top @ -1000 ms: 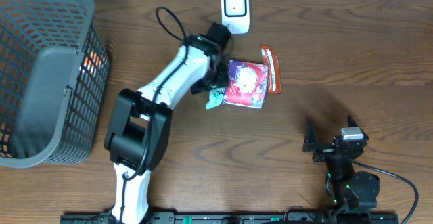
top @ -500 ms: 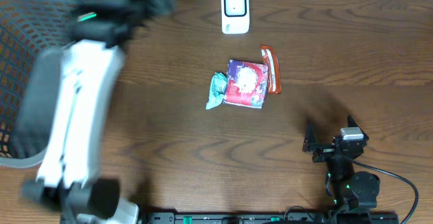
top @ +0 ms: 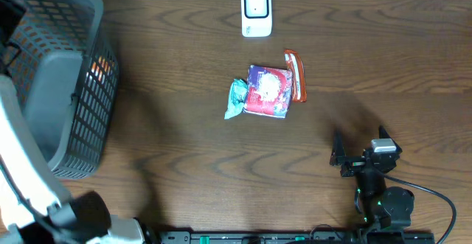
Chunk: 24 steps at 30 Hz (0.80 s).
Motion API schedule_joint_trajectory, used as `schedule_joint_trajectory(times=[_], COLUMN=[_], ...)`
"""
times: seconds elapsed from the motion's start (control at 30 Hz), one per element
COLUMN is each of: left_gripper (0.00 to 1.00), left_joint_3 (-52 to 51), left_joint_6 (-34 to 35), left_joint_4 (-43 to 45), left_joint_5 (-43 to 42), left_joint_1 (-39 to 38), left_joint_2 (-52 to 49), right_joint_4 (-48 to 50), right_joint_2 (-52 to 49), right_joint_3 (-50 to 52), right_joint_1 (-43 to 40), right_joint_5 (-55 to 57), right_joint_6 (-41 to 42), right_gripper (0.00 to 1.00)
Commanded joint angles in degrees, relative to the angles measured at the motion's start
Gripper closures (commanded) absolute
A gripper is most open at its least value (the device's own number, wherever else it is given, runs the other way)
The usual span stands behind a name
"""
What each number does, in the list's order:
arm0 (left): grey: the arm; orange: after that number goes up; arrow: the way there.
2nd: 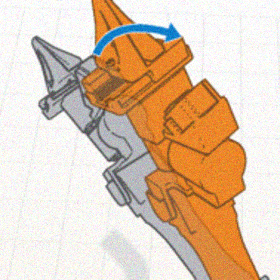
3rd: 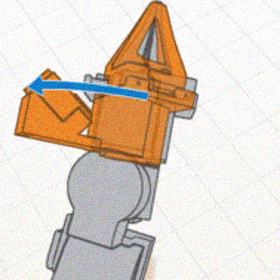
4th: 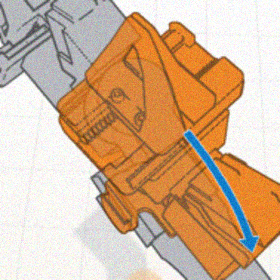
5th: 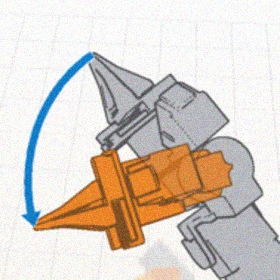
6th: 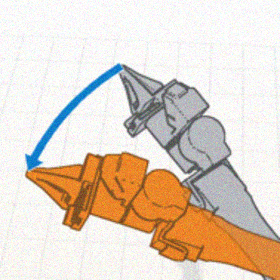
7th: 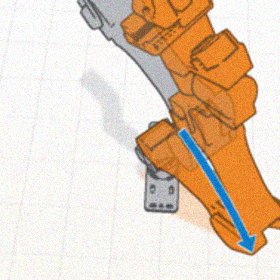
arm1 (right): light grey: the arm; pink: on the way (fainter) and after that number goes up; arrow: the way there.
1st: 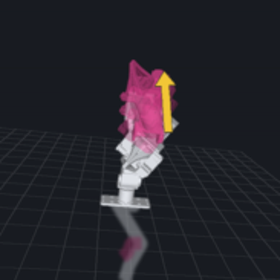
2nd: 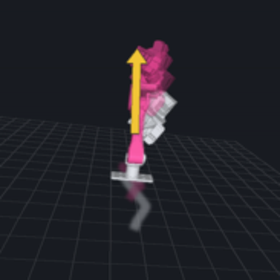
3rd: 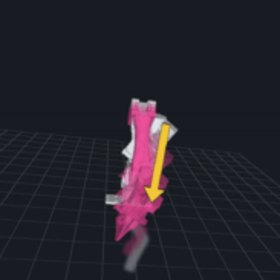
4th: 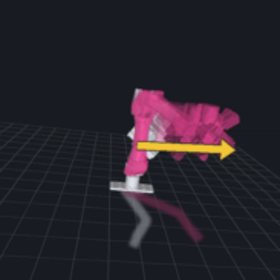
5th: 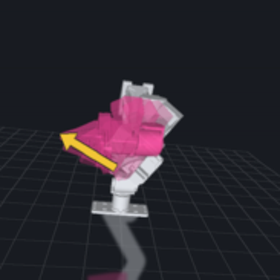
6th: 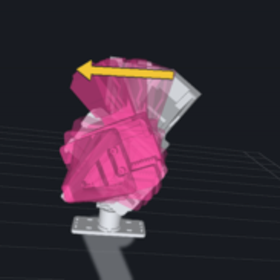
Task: Scan the item barcode
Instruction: 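Reach the left gripper into the basket and grasp the orange packet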
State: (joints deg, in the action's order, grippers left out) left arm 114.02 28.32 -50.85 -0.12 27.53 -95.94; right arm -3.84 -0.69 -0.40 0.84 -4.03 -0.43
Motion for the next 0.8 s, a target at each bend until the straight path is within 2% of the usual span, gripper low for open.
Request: schedule_joint_trajectory(times=[0.0,0.2,0.63,0.77], left_gripper=[0.28,0.28,0.30,0.30], left_joint_3=[-0.5,-0.5,-0.6,-0.6], left_joint_6=[1.2,1.9,3.4,-0.2], left_joint_4=[-0.2,-1.9,-4.3,-3.3], left_joint_5=[-2.4,-8.3,-11.7,-11.7], left_joint_1=[0.8,-0.3,-3.6,-5.3], left_joint_2=[-5.2,-16.5,-32.1,-34.7], right_joint_4=[-0.2,-0.2,-0.2,-0.2], right_joint_2=[0.3,0.3,0.3,0.3], right_joint_3=[0.1,0.1,0.1,0.1], right_joint_1=[-0.4,-0.4,-0.4,-0.4], right_joint_5=[0.3,0.3,0.3,0.3], right_joint_6=[0.8,0.8,0.8,0.8], right_gripper=[0.01,0.01,0.01,0.01])
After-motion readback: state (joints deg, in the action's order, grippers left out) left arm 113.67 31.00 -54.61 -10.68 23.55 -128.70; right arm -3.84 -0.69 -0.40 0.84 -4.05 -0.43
